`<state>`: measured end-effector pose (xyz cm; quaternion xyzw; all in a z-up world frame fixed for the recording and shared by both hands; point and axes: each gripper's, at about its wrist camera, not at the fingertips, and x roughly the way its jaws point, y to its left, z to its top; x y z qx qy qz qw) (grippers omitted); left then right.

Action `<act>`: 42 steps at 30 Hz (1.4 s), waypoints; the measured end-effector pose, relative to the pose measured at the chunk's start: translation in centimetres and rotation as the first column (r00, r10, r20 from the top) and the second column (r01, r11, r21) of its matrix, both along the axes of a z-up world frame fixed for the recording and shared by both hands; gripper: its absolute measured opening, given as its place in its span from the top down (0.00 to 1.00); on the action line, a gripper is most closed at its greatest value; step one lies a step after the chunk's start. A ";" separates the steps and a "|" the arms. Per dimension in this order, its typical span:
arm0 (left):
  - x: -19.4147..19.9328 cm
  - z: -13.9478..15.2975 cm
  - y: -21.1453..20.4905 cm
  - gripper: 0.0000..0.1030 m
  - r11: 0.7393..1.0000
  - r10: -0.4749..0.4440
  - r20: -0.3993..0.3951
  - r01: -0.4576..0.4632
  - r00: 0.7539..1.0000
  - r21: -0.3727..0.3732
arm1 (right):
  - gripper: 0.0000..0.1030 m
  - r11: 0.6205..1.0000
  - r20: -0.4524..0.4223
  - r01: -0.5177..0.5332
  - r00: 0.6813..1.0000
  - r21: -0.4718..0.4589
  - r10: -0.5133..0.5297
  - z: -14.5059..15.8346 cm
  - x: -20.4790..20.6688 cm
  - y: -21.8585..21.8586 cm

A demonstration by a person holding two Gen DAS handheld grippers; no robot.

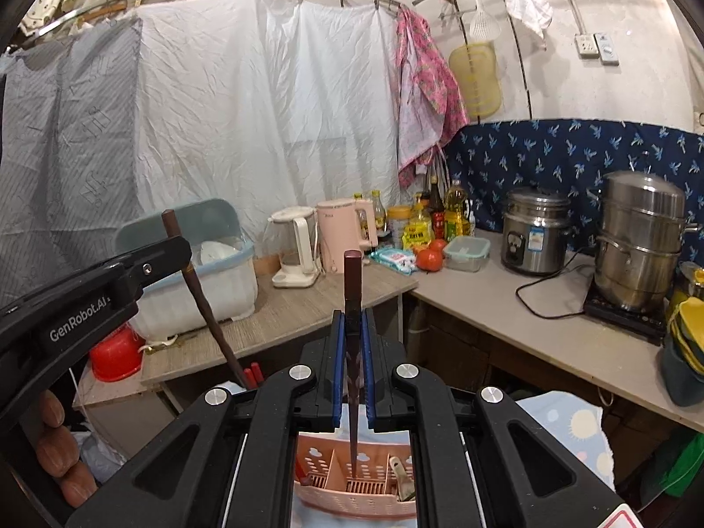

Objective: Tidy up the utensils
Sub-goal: 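Lift both held chopsticks to the pink holder and lower them in, then open both tools to release the chopsticks into the holder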

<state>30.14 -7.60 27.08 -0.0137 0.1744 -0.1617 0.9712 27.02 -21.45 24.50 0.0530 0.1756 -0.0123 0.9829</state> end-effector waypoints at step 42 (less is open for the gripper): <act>-4.9 -14.2 5.2 0.57 0.995 0.099 -0.264 -0.089 0.959 0.050 | 0.64 0.997 -0.195 0.066 0.979 0.028 -0.059 -12.3 -10.1 -1.1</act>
